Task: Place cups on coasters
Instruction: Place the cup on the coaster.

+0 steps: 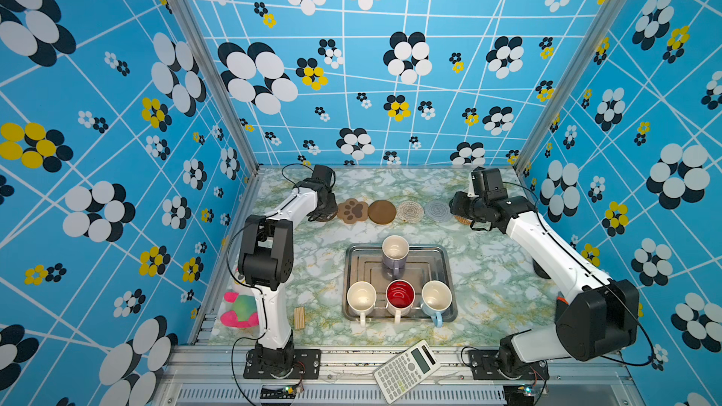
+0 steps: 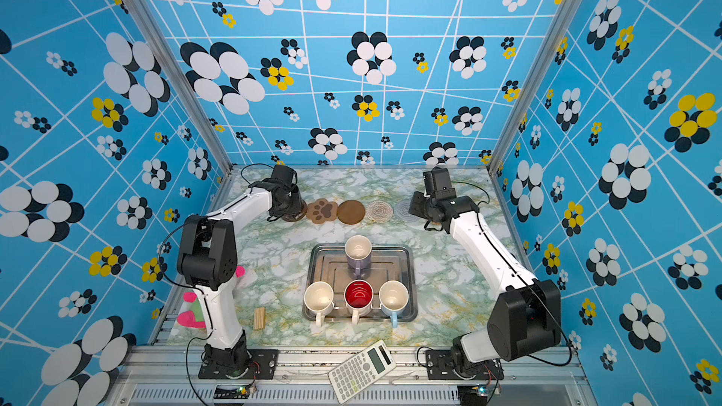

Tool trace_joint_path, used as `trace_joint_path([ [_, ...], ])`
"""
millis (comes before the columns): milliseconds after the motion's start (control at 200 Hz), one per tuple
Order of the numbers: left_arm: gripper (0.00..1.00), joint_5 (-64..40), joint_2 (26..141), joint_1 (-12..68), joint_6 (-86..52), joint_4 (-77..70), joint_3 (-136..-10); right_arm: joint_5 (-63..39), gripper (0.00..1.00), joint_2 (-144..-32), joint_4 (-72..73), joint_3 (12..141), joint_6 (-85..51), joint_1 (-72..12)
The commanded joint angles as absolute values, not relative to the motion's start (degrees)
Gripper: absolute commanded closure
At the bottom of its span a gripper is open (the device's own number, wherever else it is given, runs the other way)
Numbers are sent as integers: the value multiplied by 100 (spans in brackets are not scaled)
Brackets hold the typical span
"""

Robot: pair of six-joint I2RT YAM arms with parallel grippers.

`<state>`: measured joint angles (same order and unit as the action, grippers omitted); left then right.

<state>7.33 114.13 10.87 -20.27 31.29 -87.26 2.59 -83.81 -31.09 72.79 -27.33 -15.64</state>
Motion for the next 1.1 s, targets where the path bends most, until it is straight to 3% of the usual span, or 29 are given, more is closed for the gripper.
trace_joint_path([
  [0,77,835,11197,1024,-2013,3142,-8736,202,51,-8437,-3209,7390,-2786,-1617],
  [345,62,826,11031,1032,-2030,3166,-8575,167,51,-8433,-3217,7409,-2786,-1630],
  [680,58,729,10340,1091,-2017,3190,-8245,156,51,-8340,-3229,7297,-2795,-1695],
  [700,53,734,10279,1100,-2023,3190,-8213,158,51,-8341,-3241,7299,-2793,-1703],
  [805,51,746,9939,1176,-2063,3140,-8071,166,51,-8333,-3380,7310,-2760,-1778],
  [1095,46,659,9255,1532,-2093,2980,-7928,123,47,-7884,-4366,7417,-2442,-2021],
])
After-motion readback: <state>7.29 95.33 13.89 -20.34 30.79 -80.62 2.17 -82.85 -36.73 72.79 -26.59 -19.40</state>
